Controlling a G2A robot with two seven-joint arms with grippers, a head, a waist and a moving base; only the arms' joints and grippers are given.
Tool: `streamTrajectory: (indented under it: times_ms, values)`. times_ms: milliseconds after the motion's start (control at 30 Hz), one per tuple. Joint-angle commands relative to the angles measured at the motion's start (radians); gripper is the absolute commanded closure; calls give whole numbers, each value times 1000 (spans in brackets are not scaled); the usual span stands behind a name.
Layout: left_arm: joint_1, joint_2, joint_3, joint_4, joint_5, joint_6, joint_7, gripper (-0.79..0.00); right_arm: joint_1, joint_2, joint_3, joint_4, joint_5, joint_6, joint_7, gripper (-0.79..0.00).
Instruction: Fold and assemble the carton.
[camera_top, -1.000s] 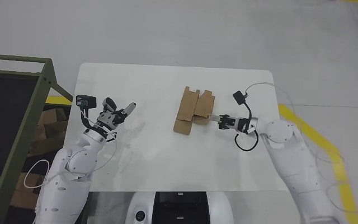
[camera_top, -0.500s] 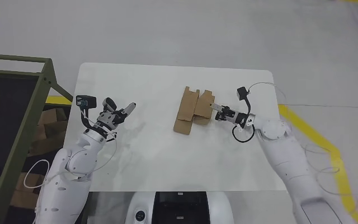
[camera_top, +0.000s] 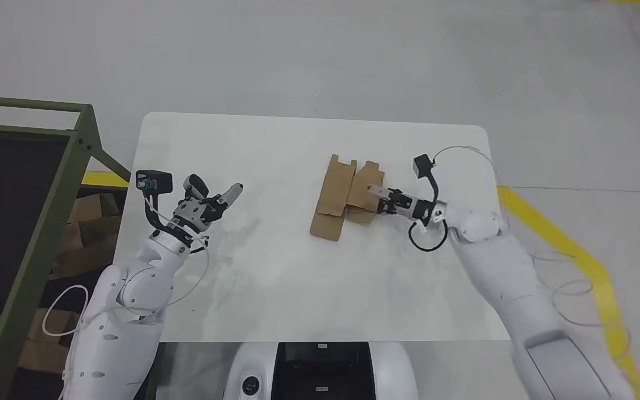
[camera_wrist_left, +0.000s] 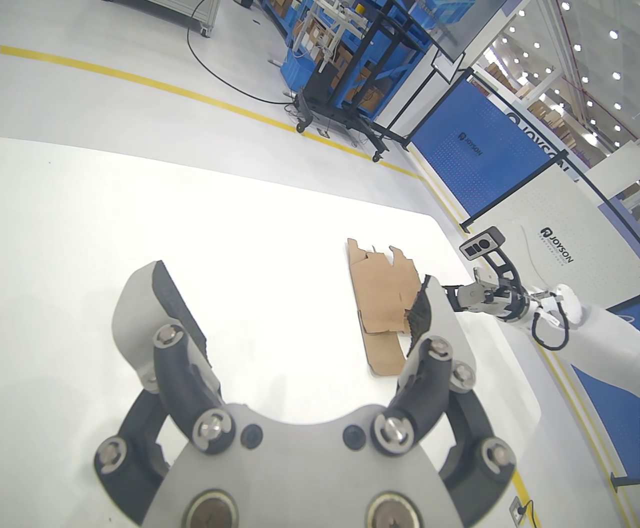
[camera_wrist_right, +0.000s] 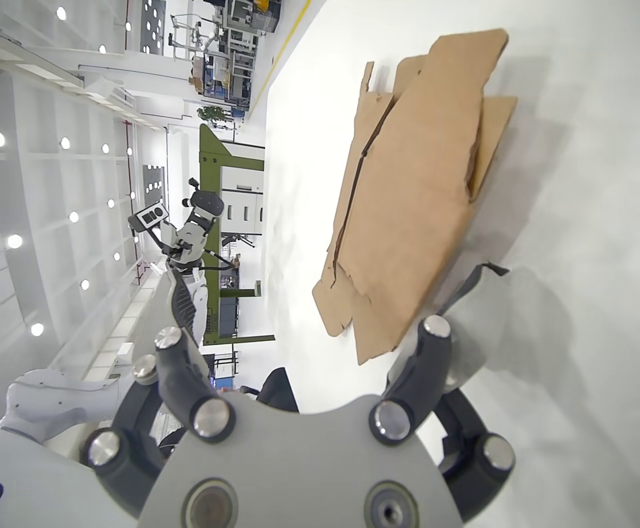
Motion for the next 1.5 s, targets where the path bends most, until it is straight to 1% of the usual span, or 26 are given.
streamTrajectory:
  times_ms: [0, 100, 133, 167, 300, 367, 400, 433, 500, 533, 633, 667, 700, 800, 833, 933, 967, 1000, 1267, 1467]
  values:
    - [0, 0, 0, 0, 0, 0, 0, -785, 12, -7, -7, 28, 34, -13, 33, -785]
    - [0, 0, 0, 0, 0, 0, 0, -785, 34, -18, -19, 76, 69, -30, 66, -785]
    - [0, 0, 0, 0, 0, 0, 0, -785, 41, -21, -23, 90, 75, -35, 71, -733]
    - [0, 0, 0, 0, 0, 0, 0, -785, 47, -25, -28, 103, 77, -40, 72, -699]
    - [0, 0, 0, 0, 0, 0, 0, -785, 68, -37, -43, 144, 85, -49, 76, -628]
    - [0, 0, 0, 0, 0, 0, 0, -785, 80, -44, -51, 169, 83, -51, 71, -539]
    - [0, 0, 0, 0, 0, 0, 0, -785, 84, -47, -55, 176, 81, -53, 68, -480]
    - [0, 0, 0, 0, 0, 0, 0, -785, 86, -49, -57, 182, 80, -53, 65, -453]
    - [0, 0, 0, 0, 0, 0, 0, -785, 96, -54, -65, 201, 67, -50, 50, -422]
    - [0, 0, 0, 0, 0, 0, 0, -785, 100, -57, -69, 207, 61, -48, 42, -385]
    - [0, 0, 0, 0, 0, 0, 0, -785, 109, -64, -78, 225, 54, -46, 26, -336]
    - [0, 0, 0, 0, 0, 0, 0, -785, 112, -67, -80, 232, 53, -47, 24, -299]
    - [0, 0, 0, 0, 0, 0, 0, -785, 115, -69, -82, 238, 53, -48, 23, -280]
    - [0, 0, 0, 0, 0, 0, 0, -785, 124, -75, -88, 256, 49, -49, 19, -280]
    - [0, 0, 0, 0, 0, 0, 0, -785, 127, -77, -89, 261, 48, -51, 18, -259]
    - [0, 0, 0, 0, 0, 0, 0, -785, 133, -82, -92, 274, 45, -56, 17, -172]
    - [0, 0, 0, 0, 0, 0, 0, -785, 135, -83, -92, 278, 45, -58, 17, -28]
    - [0, 0, 0, 0, 0, 0, 0, -785, 137, -84, -92, 282, 45, -61, 17, 0]
    - [0, 0, 0, 0, 0, 0, 0, -785, 145, -89, -90, 302, 45, -84, 28, 0]
    - [0, 0, 0, 0, 0, 0, 0, -785, 140, -85, -81, 296, 49, -136, 54, 0]
